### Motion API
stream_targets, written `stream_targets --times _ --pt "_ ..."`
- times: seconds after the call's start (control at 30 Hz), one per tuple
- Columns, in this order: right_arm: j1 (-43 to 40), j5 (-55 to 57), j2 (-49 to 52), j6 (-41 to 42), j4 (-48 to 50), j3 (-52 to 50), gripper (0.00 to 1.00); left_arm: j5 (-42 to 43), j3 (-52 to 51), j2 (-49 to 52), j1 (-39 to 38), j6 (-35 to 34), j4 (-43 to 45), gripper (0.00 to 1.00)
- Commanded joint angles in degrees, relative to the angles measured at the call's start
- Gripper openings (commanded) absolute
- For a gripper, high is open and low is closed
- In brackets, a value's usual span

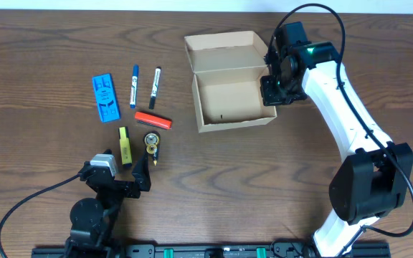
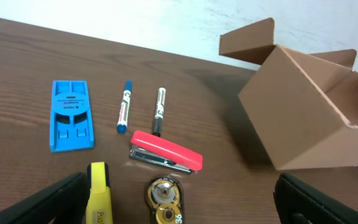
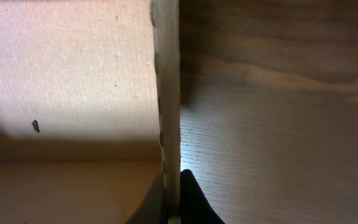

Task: Pack container
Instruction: 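Drag the cardboard box left toward the table center with the right gripper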

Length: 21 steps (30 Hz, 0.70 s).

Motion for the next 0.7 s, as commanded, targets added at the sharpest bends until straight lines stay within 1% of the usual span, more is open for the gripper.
stream_targets --times 0.0,0.17,0.53,0.57,0.6,0.63,0.67 --pt "0.6 -0.5 0.1 6.4 -0.3 0.6 0.01 -0.6 -1.7 -0.3 0.3 0.2 -0.2 0.96" --pt "2.0 -0.4 2.0 8.8 -1.2 0.5 0.01 -0.6 -1.7 -0.3 0.3 0.2 -0.2 0.95" --pt "2.8 0.2 3.5 8.6 -2.3 0.5 0.02 -0.6 -1.8 -0.3 0.3 0.2 -0.2 0.95" --pt "2.8 0.2 3.5 8.2 -2.3 0.5 0.06 -0.6 -1.8 -0.3 0.3 0.2 -0.2 0.95" --pt "2.8 0.2 3.5 8.2 -2.3 0.5 0.21 -0.6 -1.8 -0.3 0.3 0.2 -0.2 0.95" --pt "2.8 0.2 3.5 8.2 -2.4 0.5 0.46 -0.6 -1.7 -0.3 0.3 0.2 -0.2 0.95" --pt "2.8 0.2 3.4 8.2 -2.5 0.5 0.57 -0.6 -1.8 -0.3 0.3 0.2 -0.2 0.95"
